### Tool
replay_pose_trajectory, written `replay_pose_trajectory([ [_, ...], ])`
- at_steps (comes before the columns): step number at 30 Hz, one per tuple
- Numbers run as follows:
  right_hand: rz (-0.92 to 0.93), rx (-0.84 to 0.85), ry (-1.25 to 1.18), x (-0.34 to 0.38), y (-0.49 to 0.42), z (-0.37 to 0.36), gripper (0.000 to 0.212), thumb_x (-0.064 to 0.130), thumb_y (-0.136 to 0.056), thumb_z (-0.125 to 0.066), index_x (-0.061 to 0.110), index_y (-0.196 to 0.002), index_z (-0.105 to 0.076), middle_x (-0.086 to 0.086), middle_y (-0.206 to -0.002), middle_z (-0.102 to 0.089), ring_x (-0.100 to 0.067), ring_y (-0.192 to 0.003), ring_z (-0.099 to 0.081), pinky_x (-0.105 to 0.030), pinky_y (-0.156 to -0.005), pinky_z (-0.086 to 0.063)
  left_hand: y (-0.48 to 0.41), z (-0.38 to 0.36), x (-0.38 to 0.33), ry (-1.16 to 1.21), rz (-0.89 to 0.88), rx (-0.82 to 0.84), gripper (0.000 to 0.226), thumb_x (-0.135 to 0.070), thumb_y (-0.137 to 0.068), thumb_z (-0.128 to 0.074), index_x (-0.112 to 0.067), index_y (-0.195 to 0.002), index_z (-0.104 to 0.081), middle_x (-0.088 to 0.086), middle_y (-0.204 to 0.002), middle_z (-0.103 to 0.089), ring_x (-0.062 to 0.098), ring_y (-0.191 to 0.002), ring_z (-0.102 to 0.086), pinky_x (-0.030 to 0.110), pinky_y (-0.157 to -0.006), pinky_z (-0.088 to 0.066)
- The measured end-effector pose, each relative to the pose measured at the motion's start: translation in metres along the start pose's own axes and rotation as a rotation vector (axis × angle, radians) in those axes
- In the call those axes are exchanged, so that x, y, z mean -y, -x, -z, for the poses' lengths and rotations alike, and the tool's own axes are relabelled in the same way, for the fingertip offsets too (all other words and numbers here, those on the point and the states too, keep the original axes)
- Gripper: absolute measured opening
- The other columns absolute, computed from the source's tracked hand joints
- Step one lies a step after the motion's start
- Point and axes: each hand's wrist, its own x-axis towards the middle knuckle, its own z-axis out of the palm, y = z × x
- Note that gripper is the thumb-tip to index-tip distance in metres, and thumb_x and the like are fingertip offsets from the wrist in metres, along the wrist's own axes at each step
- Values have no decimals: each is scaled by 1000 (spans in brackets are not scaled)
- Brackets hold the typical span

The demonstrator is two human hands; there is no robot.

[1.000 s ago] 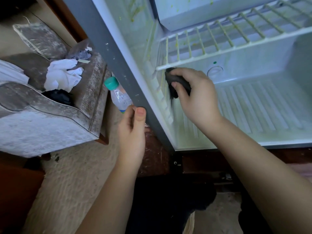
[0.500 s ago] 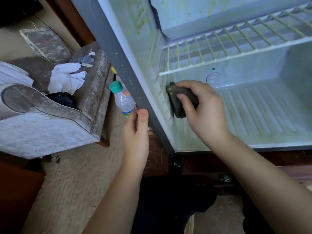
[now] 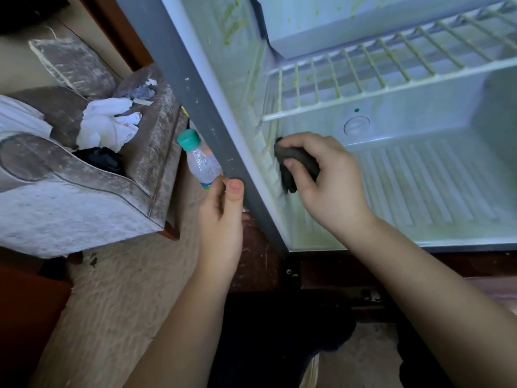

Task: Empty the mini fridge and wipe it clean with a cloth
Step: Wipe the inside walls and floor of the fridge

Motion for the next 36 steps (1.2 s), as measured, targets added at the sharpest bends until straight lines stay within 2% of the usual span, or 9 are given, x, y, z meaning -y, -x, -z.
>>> replay_pose_trajectory([
  [5, 145, 101, -32, 8, 16, 20, 23, 2, -81, -65, 14, -100, -71, 5, -102, -70, -18, -89, -60, -26, -82, -46, 3, -1, -1, -34, -6, -7, 52, -75, -80, -46, -28, -94, -64, 6, -101, -70, 34, -103, -62, 64, -87, -47],
  [9, 72, -62, 23, 10, 18, 3, 25, 0, -79, -64, 15, -98, -73, 6, -97, -72, -20, -82, -62, -26, -77, -47, 5, -2, -5, -43, 14, -5, 64, -80, -78, -46, -25, -103, -66, 2, -108, -71, 27, -108, -64, 62, -91, -47],
  [14, 48, -171, 172, -11, -23, -19, 26, 1, -79, -60, 16, -95, -74, 3, -93, -73, -29, -77, -60, -32, -66, -43, 4, -5, -5, -51, 15, -34, 37, -69, -80, -44, -44, -92, -67, -16, -95, -69, 18, -100, -65, 46, -80, -56],
  [19, 5, -198, 334, -26, -54, -30, 19, 5, -79, -64, 15, -90, -75, -9, -80, -71, -35, -77, -62, -32, -55, -45, 1, -3, 0, -44, -24, -21, 41, -81, -77, -44, -52, -97, -66, -11, -104, -70, 23, -107, -63, 62, -91, -48],
  [22, -135, -117, 338, -26, -60, -30, 22, 17, -92, -55, 20, -105, -72, -10, -97, -70, -33, -95, -60, -35, -66, -40, 1, -2, 0, -28, -13, -6, 45, -82, -76, -46, -49, -99, -67, -10, -109, -70, 21, -111, -63, 62, -93, -47],
  [25, -159, -73, 371, -22, -58, -26, 25, 18, -93, -51, 21, -109, -70, -9, -101, -69, -33, -98, -59, -31, -64, -32, 1, -2, -1, -24, 8, -1, 44, -77, -79, -46, -43, -99, -66, -11, -104, -69, 18, -104, -64, 59, -87, -52],
  [29, -110, 59, 289, -25, -37, -17, 26, 16, -89, -55, 23, -107, -71, -2, -101, -72, -30, -98, -62, -36, -75, -49, 2, -1, -2, -32, 3, 2, 42, -70, -82, -44, -39, -101, -64, -12, -104, -69, 12, -99, -65, 50, -78, -56],
  [32, -122, 90, 175, -24, -17, -6, 23, 14, -86, -59, 22, -104, -73, 0, -99, -73, -28, -95, -65, -39, -76, -53, 2, -1, -3, -39, 8, 4, 40, -66, -82, -41, -37, -99, -62, -19, -97, -68, 6, -93, -65, 43, -72, -58],
  [36, -251, 271, 278, -34, -7, -7, 24, 17, -88, -57, 24, -108, -70, -3, -100, -72, -27, -96, -65, -38, -77, -53, 3, -1, -3, -22, 17, 12, 39, -65, -81, -41, -35, -95, -61, -16, -93, -67, 6, -90, -65, 32, -66, -57],
])
